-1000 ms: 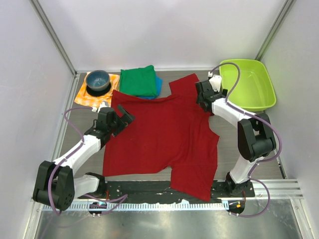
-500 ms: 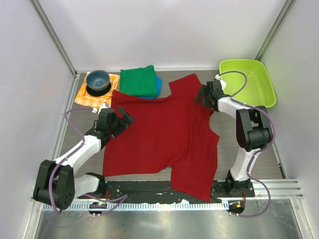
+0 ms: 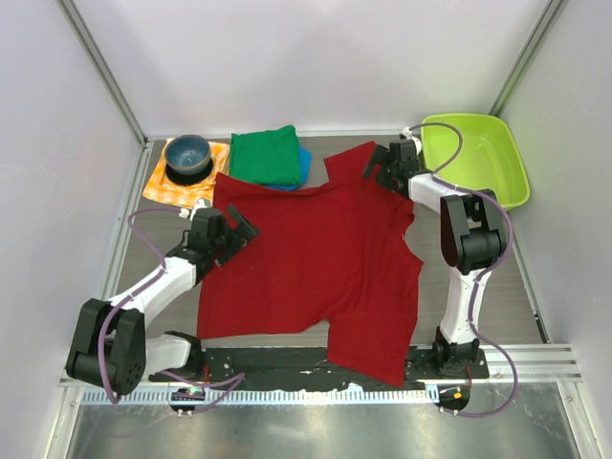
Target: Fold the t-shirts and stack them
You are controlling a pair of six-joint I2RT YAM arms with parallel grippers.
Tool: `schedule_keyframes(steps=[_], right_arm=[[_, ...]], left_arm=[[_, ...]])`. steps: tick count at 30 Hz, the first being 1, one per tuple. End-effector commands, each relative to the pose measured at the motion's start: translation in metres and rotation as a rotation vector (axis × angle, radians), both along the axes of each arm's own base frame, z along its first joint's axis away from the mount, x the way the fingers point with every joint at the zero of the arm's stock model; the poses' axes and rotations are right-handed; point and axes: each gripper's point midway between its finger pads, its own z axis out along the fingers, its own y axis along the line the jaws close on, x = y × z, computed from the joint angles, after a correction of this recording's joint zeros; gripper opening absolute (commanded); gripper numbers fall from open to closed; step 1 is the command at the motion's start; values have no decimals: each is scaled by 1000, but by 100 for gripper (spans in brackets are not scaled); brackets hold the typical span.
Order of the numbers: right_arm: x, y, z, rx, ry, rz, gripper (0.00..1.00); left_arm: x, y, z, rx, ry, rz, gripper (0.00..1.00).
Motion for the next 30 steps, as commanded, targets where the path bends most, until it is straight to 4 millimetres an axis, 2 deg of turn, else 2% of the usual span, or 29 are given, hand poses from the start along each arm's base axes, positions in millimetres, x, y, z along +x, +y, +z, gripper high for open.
schedule_keyframes(steps=[1, 3, 5, 6, 7, 9, 10, 16, 17, 19, 20, 22, 23, 24, 25, 26, 27, 28, 29, 30], right_arm=[[25, 11, 20, 3, -72, 10, 100], [25, 13, 11, 7, -38, 12, 100], [25, 16, -7, 13, -4, 21, 100], [27, 18, -8, 16, -7, 21, 99], [27, 18, -21, 15, 13, 19, 100], [31, 22, -26, 16, 14, 26, 100], [31, 24, -41, 17, 40, 30, 100], [47, 48, -57, 37, 67, 69, 100], [55, 50, -52, 38, 51, 73, 100], [57, 54, -52, 37, 50, 78, 100], [58, 54, -48, 37, 41, 79, 100], [65, 50, -16, 20, -41, 68, 100], [58, 46, -16, 11, -46, 65, 100], [57, 43, 22, 10, -112, 62, 100], [60, 39, 44, 5, -179, 45, 100], [48, 36, 47, -6, -180, 42, 100], [42, 33, 61, -30, -204, 48, 100], [32, 26, 100, -48, -254, 24, 100], [18, 19, 102, -80, -241, 9, 100], [5, 21, 110, -109, -236, 13, 100]], left_arm=[[14, 0, 13, 17, -56, -1, 100], [15, 0, 13, 16, -53, 2, 100], [16, -1, 13, 15, -52, 1, 100], [16, 0, 12, 20, -52, 4, 100], [16, 0, 12, 21, -51, 5, 100], [16, 2, 10, 28, -49, 10, 100], [16, 2, 9, 30, -45, 11, 100], [18, 3, 10, 34, -48, 19, 100], [18, 3, 11, 34, -51, 20, 100], [19, 3, 11, 35, -51, 19, 100], [20, 3, 12, 33, -54, 18, 100], [21, 1, 14, 30, -59, 8, 100], [22, -1, 15, 28, -62, -5, 100], [23, -2, 17, 30, -62, -10, 100], [23, -3, 19, 25, -66, -15, 100], [24, -5, 21, 22, -67, -28, 100], [22, -6, 24, 19, -69, -30, 100], [21, -5, 28, 17, -76, -32, 100], [15, -4, 25, 21, -65, -31, 100], [12, 0, 32, 18, -80, -10, 100]])
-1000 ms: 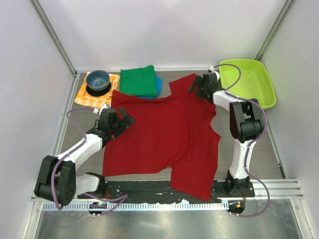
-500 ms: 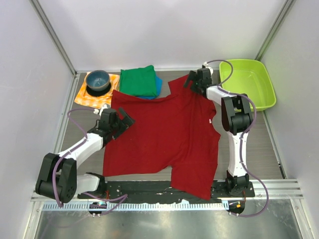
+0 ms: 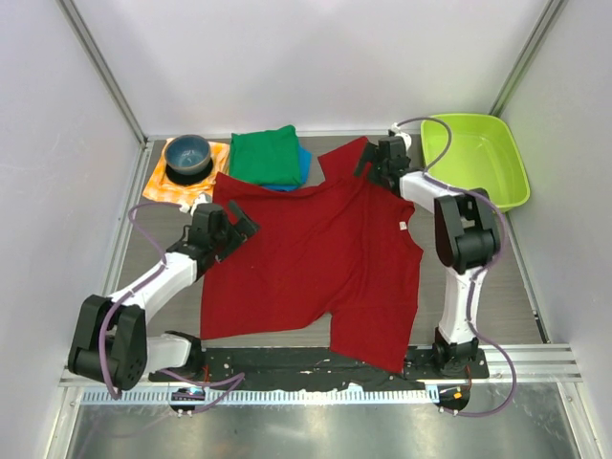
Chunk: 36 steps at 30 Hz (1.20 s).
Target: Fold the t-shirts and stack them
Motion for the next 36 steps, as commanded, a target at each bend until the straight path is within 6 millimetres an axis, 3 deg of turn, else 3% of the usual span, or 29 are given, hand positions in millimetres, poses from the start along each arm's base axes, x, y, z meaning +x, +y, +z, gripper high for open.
schedule_keyframes(steps=[1, 2, 3, 6, 8, 10, 11, 13, 14, 16, 20, 25, 30, 36], right_arm=[[-42, -13, 136, -101, -202, -30, 100], [-57, -20, 131, -140, -173, -54, 100], [-73, -12, 136, -152, -163, -36, 100], [-128, -14, 123, -186, -39, -17, 100], [-174, -11, 100, -196, 55, -3, 100], [-206, 8, 82, -184, 95, 77, 100], [-227, 6, 58, -188, 146, 81, 100], [-244, 10, 53, -152, 143, 93, 100], [-256, 5, 36, -157, 171, 87, 100], [-260, 8, 37, -103, 130, 95, 100], [-276, -1, 22, -124, 189, 84, 100], [-286, -15, 9, -173, 241, 43, 100], [-291, -19, -17, -199, 299, 23, 100], [-286, -15, -52, -231, 374, 17, 100]], left_arm=[[-3, 1, 31, -11, -76, 0, 100], [-12, 5, 26, 0, -51, 4, 100], [-16, 10, 25, 20, -43, 17, 100], [-37, 25, 28, 83, 1, 33, 100], [-52, 35, 26, 124, 43, 45, 100], [-61, 30, 24, 106, 70, 15, 100], [-64, 29, 20, 101, 81, 5, 100], [-65, 24, 18, 79, 88, -13, 100], [-63, 23, 16, 77, 90, -18, 100], [-55, 19, 17, 65, 75, -21, 100], [-42, 10, 15, 43, 75, -37, 100], [-42, 13, -20, 92, 189, -33, 100], [-45, 20, -51, 163, 295, -29, 100], [-33, 21, -63, 199, 348, -17, 100]])
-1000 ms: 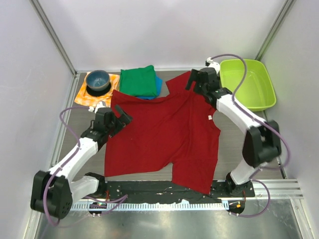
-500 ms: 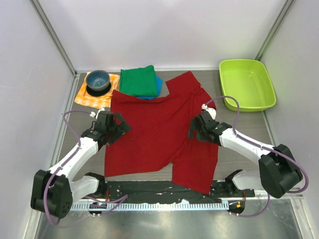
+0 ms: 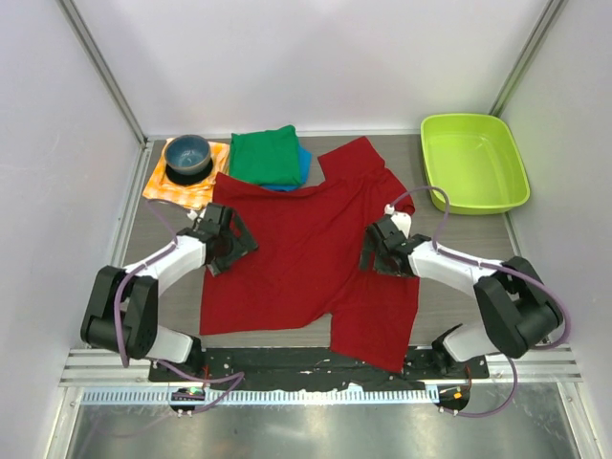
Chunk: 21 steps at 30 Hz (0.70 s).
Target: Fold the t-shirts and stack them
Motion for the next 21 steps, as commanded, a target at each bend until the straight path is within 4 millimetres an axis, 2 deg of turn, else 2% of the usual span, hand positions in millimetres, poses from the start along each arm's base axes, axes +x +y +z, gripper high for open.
schedule_keyframes(steps=[1, 2, 6, 12, 14, 15, 17, 20, 21], right_arm=[[16, 3, -15, -7, -7, -40, 100], [14, 2, -25, -18, 26, -41, 100], [26, -3, -41, -8, 65, -62, 100], [50, -21, -40, -23, 59, -128, 100], [62, -23, -32, -39, 40, -142, 100], [72, -22, -24, -42, 20, -141, 100], [77, -25, -13, -64, -2, -149, 100], [87, -25, 25, -78, -110, -161, 100], [85, -20, 36, -89, -142, -145, 100]], left_arm=[[9, 3, -15, 49, 37, 2, 100], [11, 3, -18, 52, 44, 4, 100], [21, 0, -25, 61, 67, 6, 100], [36, 2, -32, 92, 75, 18, 100], [40, 4, -33, 109, 73, 24, 100], [47, 3, -27, 106, 57, 28, 100], [52, -1, -19, 91, 40, 31, 100], [59, -6, 14, 52, -56, 36, 100], [58, -5, 36, 49, -119, 39, 100]])
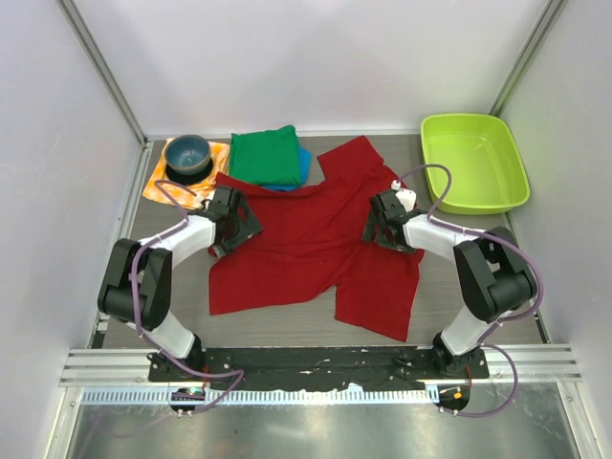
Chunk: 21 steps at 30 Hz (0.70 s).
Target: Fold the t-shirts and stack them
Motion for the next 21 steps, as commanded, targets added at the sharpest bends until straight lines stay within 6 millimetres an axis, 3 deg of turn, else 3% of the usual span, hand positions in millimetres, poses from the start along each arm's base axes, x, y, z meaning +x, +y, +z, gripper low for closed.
schedule_keyframes(steps=[1, 4, 6, 7, 8, 9, 14, 21], right_arm=[[2, 1, 58, -50, -149, -5, 100], [-15, 15, 77, -62, -181, 58, 100], [-34, 21, 80, -21, -154, 96, 100], [-43, 26, 78, 3, -137, 114, 100], [-52, 32, 84, 46, -146, 129, 100], [-64, 32, 75, 55, -125, 134, 100], [-99, 44, 76, 133, -136, 166, 100], [-119, 46, 89, 170, -162, 208, 100]], left_arm=[[-4, 3, 45, -1, -121, 10, 100], [-28, -1, 70, -42, -146, -22, 100], [-55, 0, 60, -47, -95, -43, 100], [-63, 2, 69, -54, -122, -42, 100], [-82, 8, 57, -35, -73, -39, 100], [-91, 9, 55, -31, -68, -39, 100], [-136, 30, 39, -12, -5, 35, 97], [-167, 59, 25, 70, 45, 155, 94]])
